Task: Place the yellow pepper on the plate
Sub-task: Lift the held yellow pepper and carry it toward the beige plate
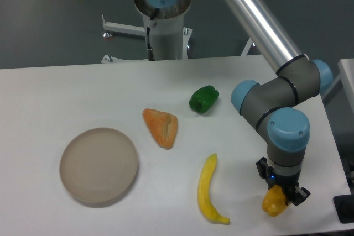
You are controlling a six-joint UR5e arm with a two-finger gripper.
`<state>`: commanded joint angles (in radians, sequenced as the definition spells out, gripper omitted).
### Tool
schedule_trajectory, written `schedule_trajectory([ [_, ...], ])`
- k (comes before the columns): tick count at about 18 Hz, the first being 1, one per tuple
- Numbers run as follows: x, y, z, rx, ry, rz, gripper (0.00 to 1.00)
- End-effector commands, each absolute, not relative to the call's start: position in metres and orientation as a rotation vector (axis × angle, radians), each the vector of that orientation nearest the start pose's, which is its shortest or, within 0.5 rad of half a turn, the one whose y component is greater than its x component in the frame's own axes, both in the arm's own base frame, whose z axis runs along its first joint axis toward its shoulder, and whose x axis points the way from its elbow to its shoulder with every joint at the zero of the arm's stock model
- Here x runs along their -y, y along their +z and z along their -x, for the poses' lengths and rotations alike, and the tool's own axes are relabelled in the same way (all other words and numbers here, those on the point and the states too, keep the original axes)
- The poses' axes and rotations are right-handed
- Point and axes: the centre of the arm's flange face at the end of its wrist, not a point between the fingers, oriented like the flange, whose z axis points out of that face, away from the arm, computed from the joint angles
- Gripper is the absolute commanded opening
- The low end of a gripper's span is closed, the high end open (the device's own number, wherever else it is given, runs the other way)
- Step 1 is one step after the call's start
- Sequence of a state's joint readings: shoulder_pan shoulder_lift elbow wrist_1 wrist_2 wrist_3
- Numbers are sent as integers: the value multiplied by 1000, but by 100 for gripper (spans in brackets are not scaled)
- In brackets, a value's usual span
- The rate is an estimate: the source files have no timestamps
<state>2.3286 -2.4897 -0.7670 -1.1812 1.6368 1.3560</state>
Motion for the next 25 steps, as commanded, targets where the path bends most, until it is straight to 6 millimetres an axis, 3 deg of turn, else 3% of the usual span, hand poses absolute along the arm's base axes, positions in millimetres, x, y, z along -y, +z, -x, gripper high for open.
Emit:
schedule_trajectory([
  [5, -704, 316, 485, -888, 402, 2908, 48],
  [7, -707, 327, 463, -925, 366, 2913, 48],
  [12, -688, 360, 432, -921, 246, 2973, 48],
  [20, -670, 388, 307, -828, 56, 3089, 48],
  [25, -695, 386, 213, -571, 35, 3140, 48],
])
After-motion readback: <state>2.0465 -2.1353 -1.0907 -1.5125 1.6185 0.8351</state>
